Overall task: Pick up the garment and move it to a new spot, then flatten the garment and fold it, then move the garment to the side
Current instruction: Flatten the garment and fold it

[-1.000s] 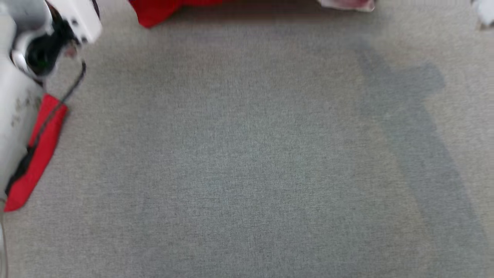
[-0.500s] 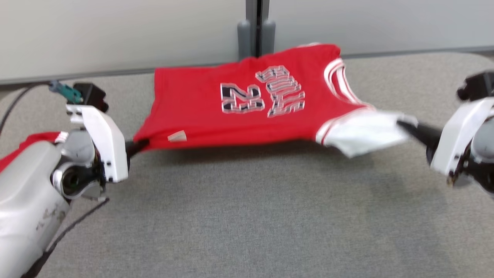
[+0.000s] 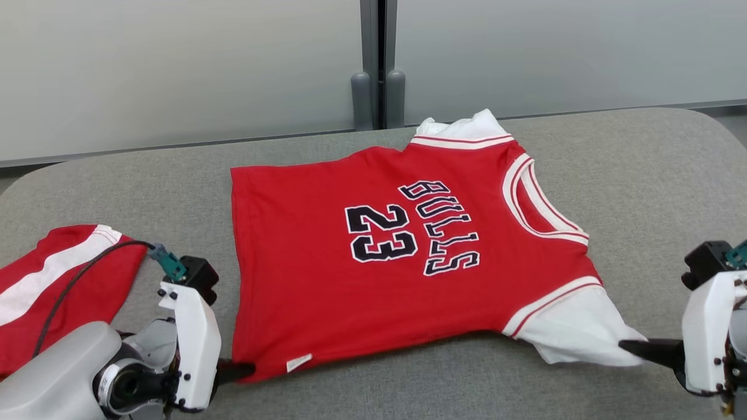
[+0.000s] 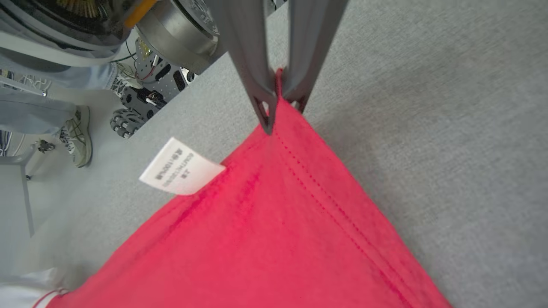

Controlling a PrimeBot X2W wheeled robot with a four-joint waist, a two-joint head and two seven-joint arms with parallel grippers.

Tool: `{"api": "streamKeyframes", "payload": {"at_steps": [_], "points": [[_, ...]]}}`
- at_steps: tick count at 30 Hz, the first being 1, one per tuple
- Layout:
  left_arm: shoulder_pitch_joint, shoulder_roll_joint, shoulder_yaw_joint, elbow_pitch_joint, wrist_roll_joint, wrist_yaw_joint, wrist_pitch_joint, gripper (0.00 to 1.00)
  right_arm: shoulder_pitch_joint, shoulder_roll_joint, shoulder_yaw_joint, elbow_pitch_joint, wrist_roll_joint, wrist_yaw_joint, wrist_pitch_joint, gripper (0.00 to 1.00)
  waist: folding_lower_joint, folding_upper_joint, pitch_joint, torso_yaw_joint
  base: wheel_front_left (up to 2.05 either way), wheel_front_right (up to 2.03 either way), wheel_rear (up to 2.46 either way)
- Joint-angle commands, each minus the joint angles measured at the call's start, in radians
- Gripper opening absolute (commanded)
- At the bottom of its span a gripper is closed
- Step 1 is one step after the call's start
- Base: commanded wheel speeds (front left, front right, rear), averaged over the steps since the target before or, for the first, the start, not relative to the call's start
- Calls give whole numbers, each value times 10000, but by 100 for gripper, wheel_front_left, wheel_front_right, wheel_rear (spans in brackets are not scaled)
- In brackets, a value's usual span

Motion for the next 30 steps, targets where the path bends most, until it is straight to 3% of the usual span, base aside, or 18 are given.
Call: {"api": "streamKeyframes", "payload": {"at_steps": [1,7,15,25,30], "points": [[256,292,-49,-406,-110,161,166,0,299,-270,19,-291,165,2,106,0,0,0,65,34,0,0,0],[721,1020,-64,-1749,-329,705,417,0,827,-1212,91,-1520,360,2,315,0,0,0,222,62,0,0,0],[873,1404,-7,-2450,-436,1086,584,0,886,-1777,124,-2070,529,2,424,0,0,0,365,29,0,0,0],[-125,1391,257,-2334,-298,1254,1055,0,-134,-1549,-176,-1872,873,2,240,0,0,0,1011,139,0,0,0],[-1046,1050,371,-1733,-231,1185,1529,0,-794,-1274,-281,-1386,1177,2,373,0,0,0,1461,269,0,0,0]]}}
